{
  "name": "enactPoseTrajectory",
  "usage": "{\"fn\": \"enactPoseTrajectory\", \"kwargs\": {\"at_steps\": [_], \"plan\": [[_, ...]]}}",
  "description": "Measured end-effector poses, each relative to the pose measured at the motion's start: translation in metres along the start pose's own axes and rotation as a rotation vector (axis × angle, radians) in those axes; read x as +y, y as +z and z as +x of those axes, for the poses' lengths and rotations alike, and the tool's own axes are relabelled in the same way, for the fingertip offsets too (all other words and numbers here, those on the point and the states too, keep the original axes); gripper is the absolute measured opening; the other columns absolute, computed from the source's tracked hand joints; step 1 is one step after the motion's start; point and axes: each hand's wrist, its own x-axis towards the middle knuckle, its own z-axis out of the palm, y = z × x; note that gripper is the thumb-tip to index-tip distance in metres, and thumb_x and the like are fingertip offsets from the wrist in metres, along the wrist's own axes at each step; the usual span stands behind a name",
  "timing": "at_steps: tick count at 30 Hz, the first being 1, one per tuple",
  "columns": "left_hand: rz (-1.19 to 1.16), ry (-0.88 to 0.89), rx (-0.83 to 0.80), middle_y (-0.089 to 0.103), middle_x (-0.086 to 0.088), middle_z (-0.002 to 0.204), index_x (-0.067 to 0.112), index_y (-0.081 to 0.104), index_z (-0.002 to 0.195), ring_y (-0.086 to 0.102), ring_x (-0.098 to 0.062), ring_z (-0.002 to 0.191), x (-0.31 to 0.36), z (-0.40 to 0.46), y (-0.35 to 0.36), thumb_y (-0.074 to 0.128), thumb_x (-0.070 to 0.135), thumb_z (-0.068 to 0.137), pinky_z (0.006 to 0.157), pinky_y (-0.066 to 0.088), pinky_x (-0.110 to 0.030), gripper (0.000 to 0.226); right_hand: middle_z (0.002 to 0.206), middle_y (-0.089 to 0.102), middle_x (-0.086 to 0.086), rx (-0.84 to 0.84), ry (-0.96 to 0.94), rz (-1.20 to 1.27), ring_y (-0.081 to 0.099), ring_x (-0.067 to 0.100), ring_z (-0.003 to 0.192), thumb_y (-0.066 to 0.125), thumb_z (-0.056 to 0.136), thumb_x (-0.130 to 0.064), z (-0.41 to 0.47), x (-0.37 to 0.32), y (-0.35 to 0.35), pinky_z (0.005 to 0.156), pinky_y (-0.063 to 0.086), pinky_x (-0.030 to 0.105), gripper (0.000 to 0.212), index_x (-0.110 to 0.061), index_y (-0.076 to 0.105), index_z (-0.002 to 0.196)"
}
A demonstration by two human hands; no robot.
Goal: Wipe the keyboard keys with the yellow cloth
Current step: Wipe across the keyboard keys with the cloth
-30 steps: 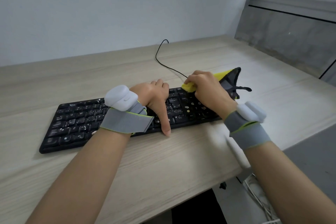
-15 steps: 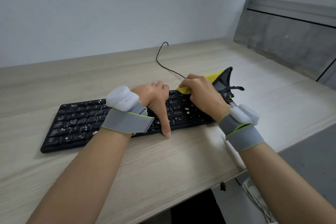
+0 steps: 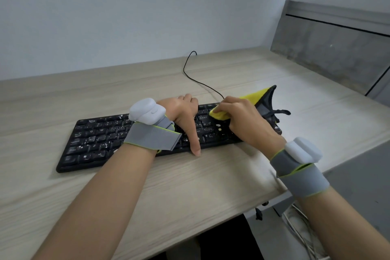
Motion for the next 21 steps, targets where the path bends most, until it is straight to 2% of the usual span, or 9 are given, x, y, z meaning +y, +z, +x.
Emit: {"fn": "enactPoseTrajectory", "kwargs": {"at_steps": [6,10,15,18,21], "plan": [[-0.057,0.01,0.014,0.033,0.002,0.127,0.015,0.026,0.139,0.033,-0.019,0.123,0.0,-0.005,0.002,0.071,0.077,0.008,0.106,0.037,-0.038,0.152,0.106,0.064,0.012,-0.038,0.026,0.0,0.06,0.033,0.09,0.043,0.064,0.023,-0.009,0.005,-0.014,0.075,0.052,0.043,0.052,-0.007,0.07,0.097],[-0.072,0.039,0.065,0.022,0.001,0.146,0.02,0.007,0.15,0.021,-0.02,0.138,-0.008,-0.012,0.005,0.078,0.074,0.024,0.112,0.025,-0.041,0.154,0.105,0.063,0.012,-0.048,0.049,-0.025,0.059,0.035,0.091,0.044,0.067,0.021,-0.005,0.0,-0.014,0.075,0.051,0.044,0.05,-0.009,0.069,0.099],[-0.099,0.019,-0.022,0.007,0.003,0.154,0.019,-0.009,0.151,0.009,-0.021,0.145,-0.039,-0.027,0.002,0.086,0.063,0.033,0.117,0.019,-0.035,0.158,0.104,0.064,0.012,-0.049,0.058,-0.013,0.059,0.033,0.088,0.044,0.064,0.022,-0.006,-0.001,-0.015,0.073,0.05,0.042,0.052,-0.008,0.07,0.098],[-0.07,-0.033,-0.061,0.011,0.001,0.152,0.018,-0.005,0.151,0.013,-0.021,0.143,-0.056,-0.036,0.007,0.088,0.059,0.038,0.116,0.024,-0.039,0.152,0.103,0.063,0.011,-0.049,0.071,-0.013,0.058,0.033,0.088,0.042,0.064,0.023,-0.005,-0.002,-0.013,0.072,0.051,0.045,0.053,-0.008,0.07,0.097],[-0.079,-0.058,-0.046,0.018,-0.001,0.147,0.015,0.006,0.15,0.021,-0.021,0.139,-0.061,-0.036,0.015,0.089,0.055,0.042,0.113,0.029,-0.039,0.142,0.103,0.063,0.011,-0.054,0.08,-0.018,0.058,0.033,0.087,0.042,0.064,0.024,-0.002,-0.003,-0.014,0.071,0.052,0.045,0.052,-0.008,0.07,0.096]]}}
